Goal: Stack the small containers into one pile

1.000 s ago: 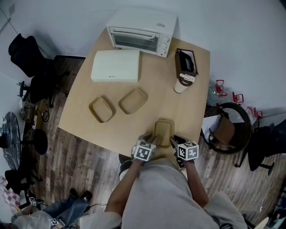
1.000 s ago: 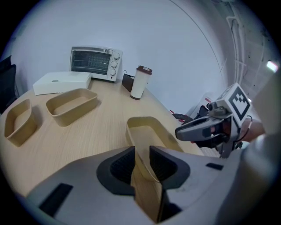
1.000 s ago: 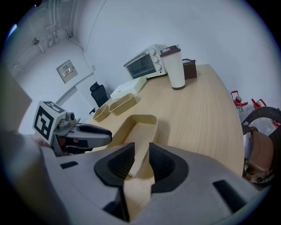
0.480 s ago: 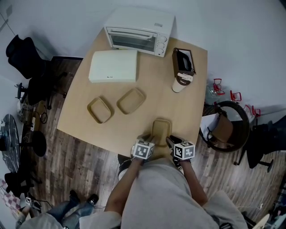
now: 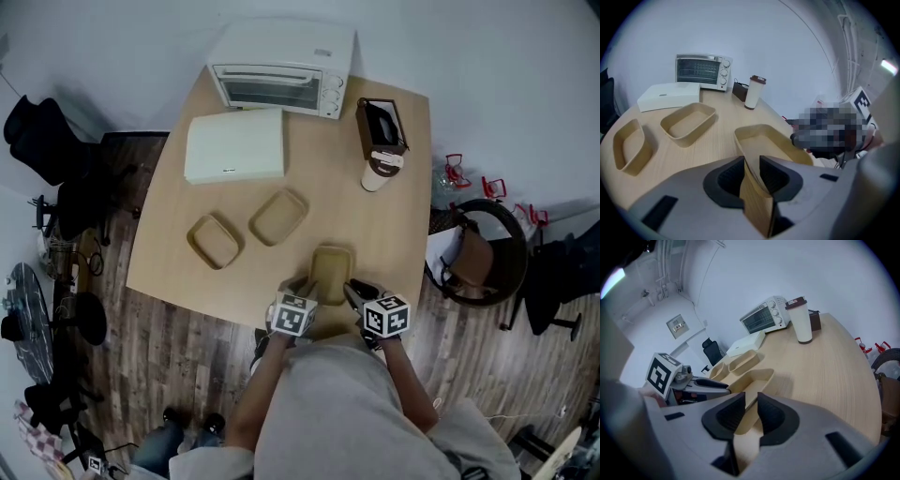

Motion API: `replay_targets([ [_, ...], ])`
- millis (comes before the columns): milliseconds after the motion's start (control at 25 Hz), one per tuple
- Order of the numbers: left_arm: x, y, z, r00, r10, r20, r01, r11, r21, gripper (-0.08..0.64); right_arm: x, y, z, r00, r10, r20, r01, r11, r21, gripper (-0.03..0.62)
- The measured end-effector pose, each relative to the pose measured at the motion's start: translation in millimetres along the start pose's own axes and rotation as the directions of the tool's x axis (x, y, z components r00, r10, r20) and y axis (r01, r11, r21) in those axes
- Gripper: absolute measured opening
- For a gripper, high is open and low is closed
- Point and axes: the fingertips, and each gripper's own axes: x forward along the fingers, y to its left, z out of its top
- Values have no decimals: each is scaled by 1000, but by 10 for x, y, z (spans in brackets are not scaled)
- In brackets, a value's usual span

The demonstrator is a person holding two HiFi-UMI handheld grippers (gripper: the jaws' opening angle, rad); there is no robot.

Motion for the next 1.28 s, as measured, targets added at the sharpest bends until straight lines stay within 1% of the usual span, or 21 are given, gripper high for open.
replay_targets([
  [200,-176,250,135,1000,9,18,-10,999,44,95,120,241,178,999,21,39,-22,1000,10,81],
  [360,-313,546,309,999,16,46,-19,998,65,94,292,456,369,997,37,68,-38,999,12,80],
  [520,-466,812,527,996,-1,85,-3,999,45,75,470,624,556,995,23,96,-24,1000,12,78],
  [640,-543,1042,663,992,-11,123,9,1000,20,71,605,779,690,994,19,105,-18,1000,-11,77],
  [800,-614,1317,842,987,-27,159,23,999,28,71,792,995,823,994,20,105,-15,999,-51,77],
  [1040,-635,1569,1054,984,-76,159,59,992,114,71,1006,1155,954,993,3,117,4,998,-66,75],
  [1280,-568,1731,1324,981,-137,137,105,970,218,69,1180,1187,1160,989,-47,141,57,996,-65,75],
])
